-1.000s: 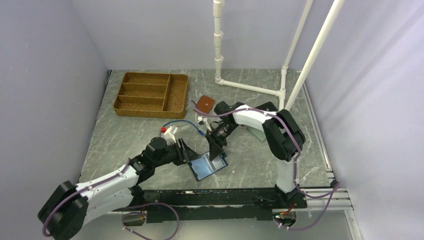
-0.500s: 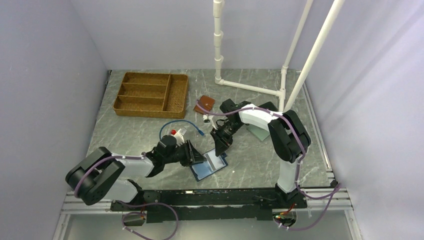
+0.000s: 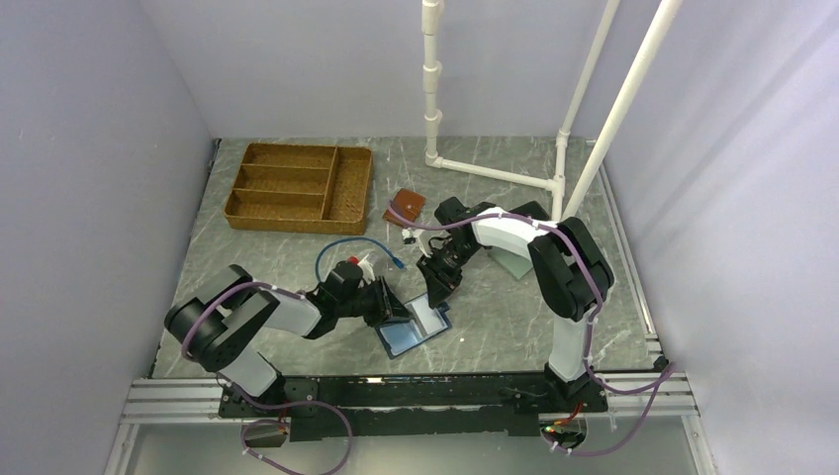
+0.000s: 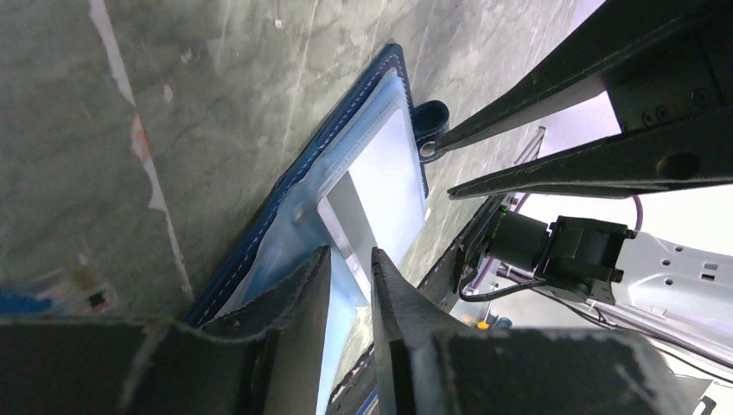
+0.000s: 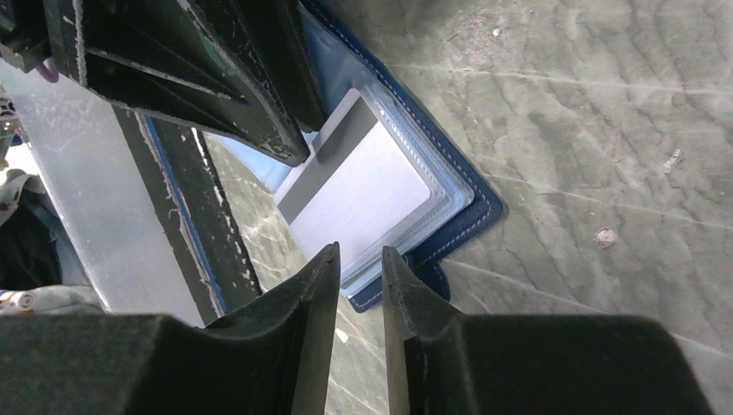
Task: Take the credit cards out of the card holder
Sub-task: Move the credit card to the storage box.
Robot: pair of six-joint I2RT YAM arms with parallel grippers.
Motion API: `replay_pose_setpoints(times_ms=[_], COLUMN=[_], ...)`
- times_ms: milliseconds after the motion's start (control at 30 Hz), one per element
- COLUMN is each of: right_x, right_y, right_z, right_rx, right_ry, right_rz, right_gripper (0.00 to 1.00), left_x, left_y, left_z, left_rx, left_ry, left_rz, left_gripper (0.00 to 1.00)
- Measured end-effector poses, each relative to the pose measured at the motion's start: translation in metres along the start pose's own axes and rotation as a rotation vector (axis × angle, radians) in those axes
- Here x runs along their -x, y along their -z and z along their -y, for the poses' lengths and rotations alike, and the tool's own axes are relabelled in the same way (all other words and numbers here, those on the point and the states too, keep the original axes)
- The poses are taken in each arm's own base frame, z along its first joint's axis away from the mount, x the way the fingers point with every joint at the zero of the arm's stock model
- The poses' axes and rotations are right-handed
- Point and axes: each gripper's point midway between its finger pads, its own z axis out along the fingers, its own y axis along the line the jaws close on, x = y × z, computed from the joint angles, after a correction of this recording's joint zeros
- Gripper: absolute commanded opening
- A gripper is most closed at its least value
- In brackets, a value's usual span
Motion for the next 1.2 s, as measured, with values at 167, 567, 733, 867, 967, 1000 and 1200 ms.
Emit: replay_pose_setpoints(times_ms=[167, 567, 733, 867, 967, 1000, 1200], right_x=[-0.003, -0.006, -0.004, -0.003, -0.002, -0.002, 0.000], right_y=[-0.002, -0.002, 0.001, 0.004, 0.005, 0.005, 0.004], right_z=[0.006, 0.013, 0.014, 0.015, 0.013, 0.013, 0.014], right_rx=[-0.023, -0.046, -0.041, -0.041, -0.034, -0.032, -0.035], right_ry=[-0.012, -0.030, -0.036, -0.036, -0.038, -0.039, -0.055], right_rz=[-0.013, -0.022, -0.009, 0.001, 0.008, 0.009, 0.020], right_gripper=[0.27, 0.28, 0.29, 0.29, 0.29, 0.29, 0.28], left_x=[0.004, 0.019, 0.027, 0.034, 0.031, 0.030, 0.026], left_y=[-0.008, -0.015, -0.002, 0.009, 0.013, 0.014, 0.015], left_z=[0.002, 0.008, 0.026, 0.044, 0.041, 0.040, 0.037], left_rx=[0.006, 0.049, 0.009, -0.038, -0.045, -0.045, -0.060], left_ry=[0.003, -0.048, -0.111, -0.153, -0.152, -0.150, -0.125], left_rz=[-0.007, 0.013, 0.067, 0.115, 0.122, 0.122, 0.120], left_gripper=[0.27, 0.25, 0.31, 0.33, 0.33, 0.33, 0.33])
